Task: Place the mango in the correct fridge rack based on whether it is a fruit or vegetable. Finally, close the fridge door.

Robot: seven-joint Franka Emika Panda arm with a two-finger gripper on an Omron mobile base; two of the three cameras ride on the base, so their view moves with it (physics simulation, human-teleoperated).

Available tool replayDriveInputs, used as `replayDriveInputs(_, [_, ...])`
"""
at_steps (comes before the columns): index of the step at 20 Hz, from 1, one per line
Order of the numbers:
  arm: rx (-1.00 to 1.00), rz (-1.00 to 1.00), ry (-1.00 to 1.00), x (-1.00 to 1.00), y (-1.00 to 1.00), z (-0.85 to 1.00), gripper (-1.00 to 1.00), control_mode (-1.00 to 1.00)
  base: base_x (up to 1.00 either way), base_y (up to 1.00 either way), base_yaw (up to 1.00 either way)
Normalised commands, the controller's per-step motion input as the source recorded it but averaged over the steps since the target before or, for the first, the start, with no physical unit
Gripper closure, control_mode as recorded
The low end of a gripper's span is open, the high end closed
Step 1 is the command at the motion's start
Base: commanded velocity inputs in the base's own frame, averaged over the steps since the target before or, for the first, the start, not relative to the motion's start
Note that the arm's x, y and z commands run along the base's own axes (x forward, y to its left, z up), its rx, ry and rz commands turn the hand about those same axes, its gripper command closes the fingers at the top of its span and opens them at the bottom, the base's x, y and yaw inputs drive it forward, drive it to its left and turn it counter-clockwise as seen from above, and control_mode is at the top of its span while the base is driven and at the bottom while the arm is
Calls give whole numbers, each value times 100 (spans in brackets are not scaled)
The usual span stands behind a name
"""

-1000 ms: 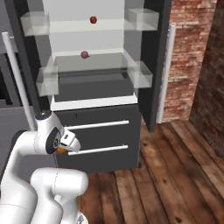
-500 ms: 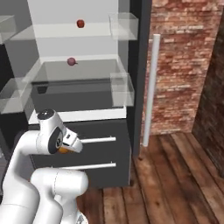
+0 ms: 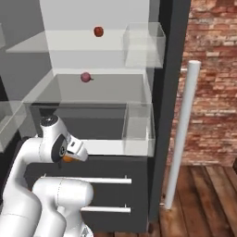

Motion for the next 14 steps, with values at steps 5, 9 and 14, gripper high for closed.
replayDriveInputs(5, [0, 0, 0, 0, 0, 0, 100, 100, 67, -34, 21])
replayDriveInputs(9, [0, 0, 0, 0, 0, 0, 100, 100, 79, -5, 18])
replayDriveInputs(14, [0, 0, 0, 0, 0, 0, 100, 100, 70, -14, 19])
